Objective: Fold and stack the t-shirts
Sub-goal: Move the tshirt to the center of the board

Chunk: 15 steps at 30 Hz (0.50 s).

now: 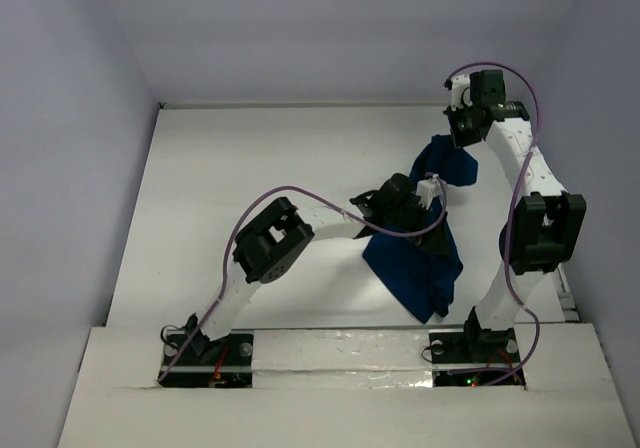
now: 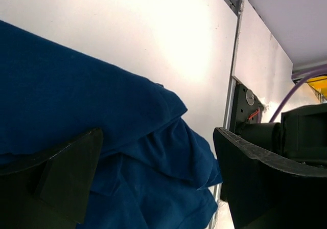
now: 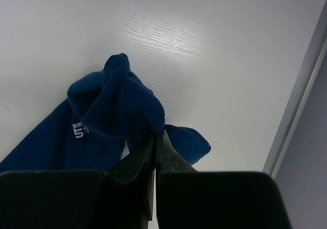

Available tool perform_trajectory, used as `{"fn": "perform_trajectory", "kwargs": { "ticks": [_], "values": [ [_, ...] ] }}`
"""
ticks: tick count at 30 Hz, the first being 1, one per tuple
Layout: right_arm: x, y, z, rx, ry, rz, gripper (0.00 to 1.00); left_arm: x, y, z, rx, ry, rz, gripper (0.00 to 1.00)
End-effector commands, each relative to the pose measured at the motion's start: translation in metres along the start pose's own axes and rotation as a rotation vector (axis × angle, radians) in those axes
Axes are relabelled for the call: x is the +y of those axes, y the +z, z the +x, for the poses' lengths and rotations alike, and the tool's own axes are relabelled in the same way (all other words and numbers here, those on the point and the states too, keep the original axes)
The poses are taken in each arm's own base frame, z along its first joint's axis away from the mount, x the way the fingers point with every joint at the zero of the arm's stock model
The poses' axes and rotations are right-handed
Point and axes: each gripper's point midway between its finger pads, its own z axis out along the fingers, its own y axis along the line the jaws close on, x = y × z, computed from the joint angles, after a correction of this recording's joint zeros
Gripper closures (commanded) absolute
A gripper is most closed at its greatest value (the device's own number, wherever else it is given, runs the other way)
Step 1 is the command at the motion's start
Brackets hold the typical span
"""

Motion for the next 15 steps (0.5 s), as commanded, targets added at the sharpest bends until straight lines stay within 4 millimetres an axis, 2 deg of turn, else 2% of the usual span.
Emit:
{"fn": "perform_trajectory", "kwargs": {
  "ticks": [1, 9, 15],
  "values": [
    [-0.005, -0.02, -0.026, -0.112, 0.009, 0.003, 1.0, -0.028, -0.011, -0.031, -0.068, 0.043, 0.015, 0.12],
    [-0.003, -0.019, -0.024, -0.109, 0.011, -0.001, 1.0, -0.024, -0.031, -0.024, -0.066, 0.048, -0.068, 0.19],
    [0.0, -0.017, -0.024, -0.108, 0.017, -0.017, 1.0, -0.014, -0.036, -0.02, -0.061, 0.06, -0.131, 0.15]
  ]
}}
